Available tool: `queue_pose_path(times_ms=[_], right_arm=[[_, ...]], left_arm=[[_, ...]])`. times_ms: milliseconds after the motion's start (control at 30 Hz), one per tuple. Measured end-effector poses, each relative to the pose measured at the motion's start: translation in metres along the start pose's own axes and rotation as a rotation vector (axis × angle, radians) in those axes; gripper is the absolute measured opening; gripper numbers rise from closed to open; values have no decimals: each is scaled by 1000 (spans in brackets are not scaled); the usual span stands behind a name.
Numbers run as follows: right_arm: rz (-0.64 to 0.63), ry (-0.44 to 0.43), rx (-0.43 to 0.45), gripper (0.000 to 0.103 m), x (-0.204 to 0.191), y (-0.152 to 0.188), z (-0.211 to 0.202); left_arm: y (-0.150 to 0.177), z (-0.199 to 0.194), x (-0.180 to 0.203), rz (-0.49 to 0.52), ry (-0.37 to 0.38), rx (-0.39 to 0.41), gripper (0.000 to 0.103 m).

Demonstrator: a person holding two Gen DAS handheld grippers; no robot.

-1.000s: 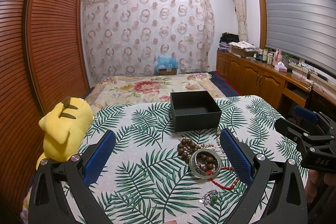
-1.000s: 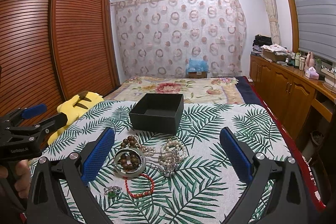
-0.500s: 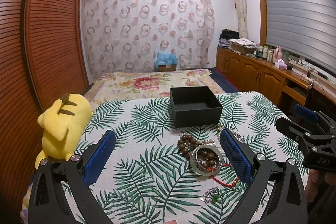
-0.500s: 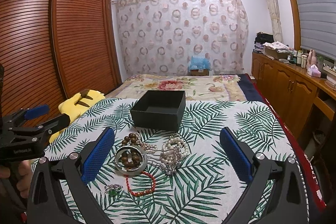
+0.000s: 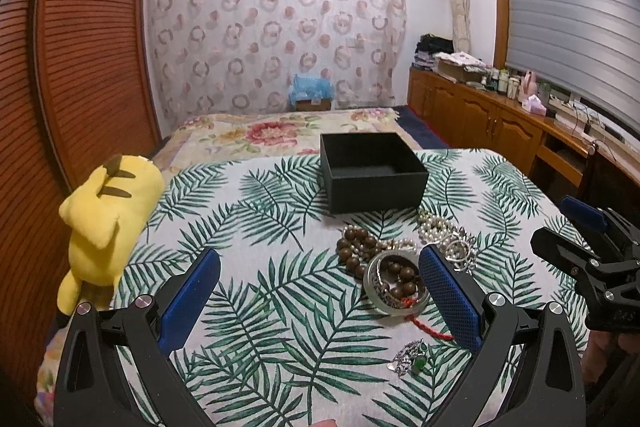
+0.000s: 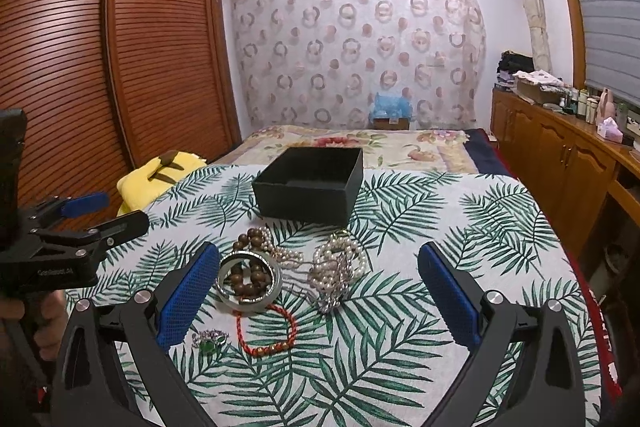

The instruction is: Organize jewelry

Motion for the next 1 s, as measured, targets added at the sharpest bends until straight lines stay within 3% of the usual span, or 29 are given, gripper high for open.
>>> queue_pose_path(times_ms=[300,600,667,833,933,1000], right_arm=[[-30,-27,-94,80,3,28,18],[-60,-44,-160,80,1,50,30],[-62,-45,-166,80,2,52,31],[-65,-45,-180,80,4,56,34],[-65,-49,-186,80,4,56,35],[-66,-51,-190,80,4,58,36]], left_arm=[[13,24,4,24,47,-82,96],[17,52,18,79,112,-139,93],[18,60,21,79,146,-169,76],[22,78,33,93,208,-235,49],[27,89,40,102,235,-278,23],[28,91,44,114,234,-278,22]])
Point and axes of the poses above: each gripper's, at about its wrist camera, not at the fingertips, and z roughly the way its jaws point, x to its right, y to its underside, the point moved 7 cm from there along z, roughly the way its jaws point, and after that the axes turned 2 degrees about y, right-handed, at the moved point
